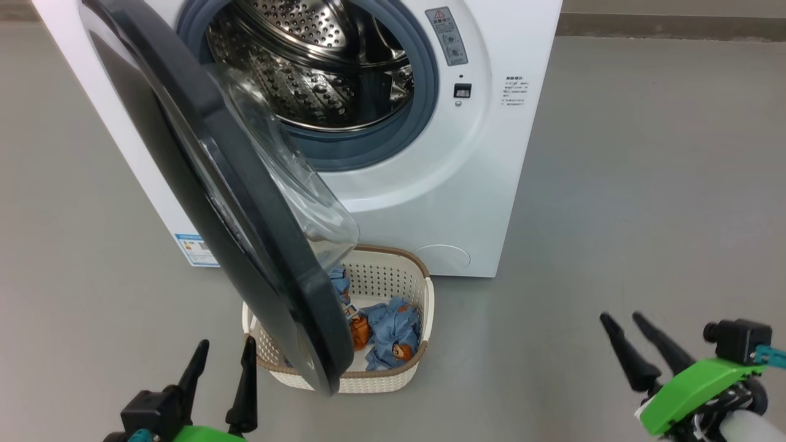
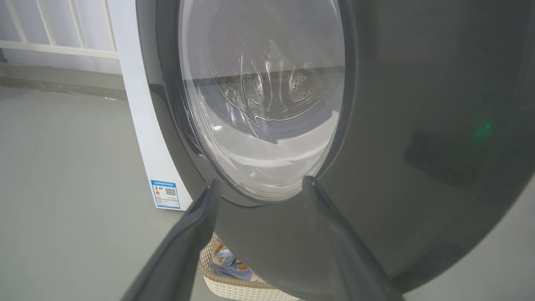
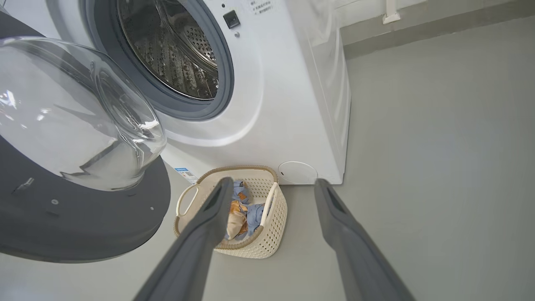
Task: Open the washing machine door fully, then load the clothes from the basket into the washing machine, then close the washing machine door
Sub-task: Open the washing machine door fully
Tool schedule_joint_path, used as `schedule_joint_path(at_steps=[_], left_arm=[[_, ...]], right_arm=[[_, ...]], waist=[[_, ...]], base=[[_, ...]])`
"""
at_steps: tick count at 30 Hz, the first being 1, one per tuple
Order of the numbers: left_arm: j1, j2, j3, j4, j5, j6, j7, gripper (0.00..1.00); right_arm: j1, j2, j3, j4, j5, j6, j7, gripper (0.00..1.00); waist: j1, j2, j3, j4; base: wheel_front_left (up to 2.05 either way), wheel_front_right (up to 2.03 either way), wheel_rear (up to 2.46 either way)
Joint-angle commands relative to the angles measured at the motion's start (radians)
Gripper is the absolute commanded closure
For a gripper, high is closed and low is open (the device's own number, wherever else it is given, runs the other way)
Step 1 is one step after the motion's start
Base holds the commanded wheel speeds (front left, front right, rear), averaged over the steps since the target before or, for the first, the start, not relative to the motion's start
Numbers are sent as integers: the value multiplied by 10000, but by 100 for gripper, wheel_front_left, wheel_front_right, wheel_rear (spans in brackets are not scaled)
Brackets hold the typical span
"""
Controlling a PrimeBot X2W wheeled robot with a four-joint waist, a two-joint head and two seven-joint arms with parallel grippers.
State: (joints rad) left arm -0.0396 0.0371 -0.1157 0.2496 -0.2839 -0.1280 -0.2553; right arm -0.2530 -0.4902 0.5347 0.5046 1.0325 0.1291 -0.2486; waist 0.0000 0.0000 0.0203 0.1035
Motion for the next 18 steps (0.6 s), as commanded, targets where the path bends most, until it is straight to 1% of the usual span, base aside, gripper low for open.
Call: schedule_joint_path(at_steps=[1, 9, 12, 18], left_arm=[[-121, 131, 366, -215, 22, -27, -65, 0], [-173, 131, 365, -245, 28, -27, -65, 0], [-192, 131, 373, -253, 38, -27, -65, 0], [-187, 131, 370, -274, 111, -27, -65, 0]], right_arm=[[-209, -48, -235, -236, -435, 16, -126, 0], [597, 914, -2948, -1179, -3139, 16, -130, 0], [884, 1288, -3770, -1526, -4104, 16, -130, 0], [1466, 2128, -5266, -2207, -5527, 16, -131, 0]], waist=[[0, 0, -3, -2], [0, 0, 66, 40], [0, 0, 70, 62], [0, 0, 44, 98]], base=[[0, 0, 0], [0, 0, 0], [0, 0, 0], [0, 0, 0]])
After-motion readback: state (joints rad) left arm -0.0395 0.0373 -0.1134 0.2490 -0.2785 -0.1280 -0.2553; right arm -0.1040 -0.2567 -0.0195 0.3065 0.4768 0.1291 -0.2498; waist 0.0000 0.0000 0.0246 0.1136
